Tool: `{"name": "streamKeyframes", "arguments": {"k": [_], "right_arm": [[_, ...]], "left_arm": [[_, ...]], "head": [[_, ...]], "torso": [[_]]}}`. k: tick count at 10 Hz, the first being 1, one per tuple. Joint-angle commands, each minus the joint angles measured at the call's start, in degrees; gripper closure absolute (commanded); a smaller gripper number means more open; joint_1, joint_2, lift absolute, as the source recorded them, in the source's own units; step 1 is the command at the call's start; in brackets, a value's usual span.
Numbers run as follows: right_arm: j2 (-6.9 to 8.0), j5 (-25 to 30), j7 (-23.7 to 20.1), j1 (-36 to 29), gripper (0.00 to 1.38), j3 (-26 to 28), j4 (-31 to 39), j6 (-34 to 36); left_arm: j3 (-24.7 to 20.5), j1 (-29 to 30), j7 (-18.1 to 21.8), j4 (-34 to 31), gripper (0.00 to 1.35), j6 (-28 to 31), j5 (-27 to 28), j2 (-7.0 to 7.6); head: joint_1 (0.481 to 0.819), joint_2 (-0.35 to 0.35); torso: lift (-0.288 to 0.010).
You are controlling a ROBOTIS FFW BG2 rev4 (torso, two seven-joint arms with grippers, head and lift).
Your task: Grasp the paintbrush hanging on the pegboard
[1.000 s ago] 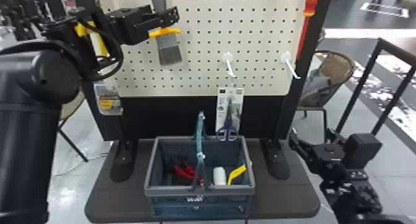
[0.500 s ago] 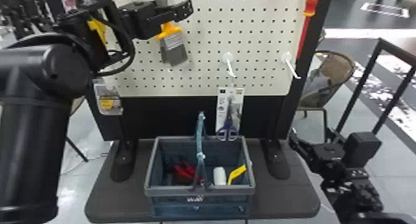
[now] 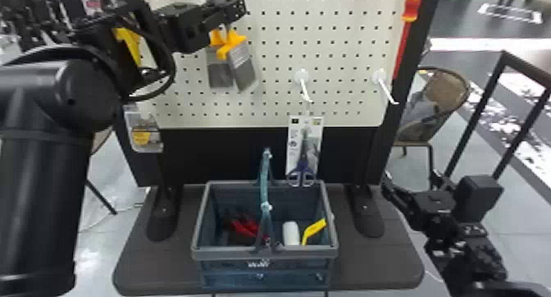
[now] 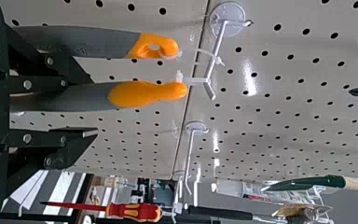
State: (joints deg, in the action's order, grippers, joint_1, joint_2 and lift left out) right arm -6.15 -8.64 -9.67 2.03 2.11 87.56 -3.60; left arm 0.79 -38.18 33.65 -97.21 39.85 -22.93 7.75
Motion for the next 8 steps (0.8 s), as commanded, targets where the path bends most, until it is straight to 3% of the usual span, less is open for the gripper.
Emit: {"name": "streamKeyframes", "arguments": {"k": [1,8], "right_arm": [[0.0,0.03,0.0,-0.09,0.18,0.0,-0.2,0.09],[0.0,-0.14,0.0,-0.44,0.18,0.09,-0.11,0.53]], "left_arm": [[-0.35,0.3,-0.25,-0.09,1.22,0.05,-0.01,-0.1],[-1.06,1.27,-1.13,-0.18,1.22,-1.18,-0.27,-0.71]], "head": [[0.549,0.0],[0.549,0.0]], "torso": [[-0.1],[-0.1]]}}
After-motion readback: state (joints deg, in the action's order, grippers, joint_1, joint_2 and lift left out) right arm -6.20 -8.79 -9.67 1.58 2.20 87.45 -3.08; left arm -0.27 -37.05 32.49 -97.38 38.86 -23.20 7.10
